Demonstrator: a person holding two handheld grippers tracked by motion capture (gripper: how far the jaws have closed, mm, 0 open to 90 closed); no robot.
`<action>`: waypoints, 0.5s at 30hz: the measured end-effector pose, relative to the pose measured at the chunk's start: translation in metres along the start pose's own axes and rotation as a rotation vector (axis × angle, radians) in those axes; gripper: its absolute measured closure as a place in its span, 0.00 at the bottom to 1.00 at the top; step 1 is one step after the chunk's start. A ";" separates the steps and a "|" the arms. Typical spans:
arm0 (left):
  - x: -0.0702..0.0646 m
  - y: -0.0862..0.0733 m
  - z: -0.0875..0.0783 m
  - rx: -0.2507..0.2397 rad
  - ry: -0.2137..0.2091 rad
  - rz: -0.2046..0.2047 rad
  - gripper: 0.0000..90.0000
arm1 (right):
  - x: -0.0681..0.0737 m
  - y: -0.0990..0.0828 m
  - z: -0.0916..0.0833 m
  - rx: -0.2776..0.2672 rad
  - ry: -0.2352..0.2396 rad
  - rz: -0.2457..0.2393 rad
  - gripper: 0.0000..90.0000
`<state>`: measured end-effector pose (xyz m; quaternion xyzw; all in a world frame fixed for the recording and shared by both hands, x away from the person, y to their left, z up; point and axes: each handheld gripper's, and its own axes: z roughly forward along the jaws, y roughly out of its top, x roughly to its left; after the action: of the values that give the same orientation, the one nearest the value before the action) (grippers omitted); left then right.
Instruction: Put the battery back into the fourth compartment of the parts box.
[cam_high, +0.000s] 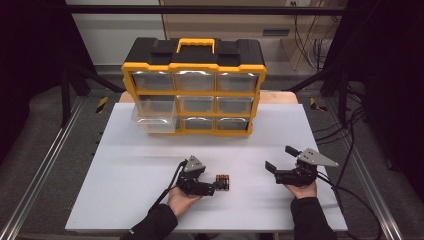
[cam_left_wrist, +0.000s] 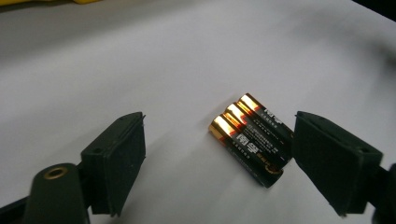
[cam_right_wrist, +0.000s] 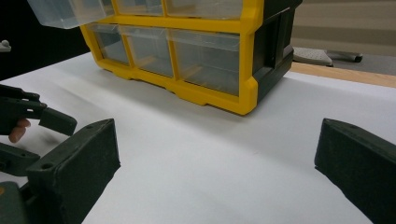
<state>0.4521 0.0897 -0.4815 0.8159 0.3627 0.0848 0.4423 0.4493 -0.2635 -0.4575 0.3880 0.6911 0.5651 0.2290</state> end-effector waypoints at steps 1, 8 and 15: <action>-0.001 0.000 0.000 0.006 0.005 -0.003 0.22 | 0.000 0.000 0.000 -0.001 0.000 0.000 0.00; -0.009 -0.002 0.006 0.056 0.048 -0.013 0.35 | 0.000 0.000 0.000 -0.001 0.000 0.001 0.00; -0.016 -0.001 0.007 0.067 0.064 -0.017 0.47 | 0.000 0.000 0.000 -0.001 -0.001 0.004 0.00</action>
<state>0.4436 0.0748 -0.4836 0.8240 0.3862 0.0950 0.4035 0.4493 -0.2637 -0.4572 0.3895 0.6901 0.5657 0.2281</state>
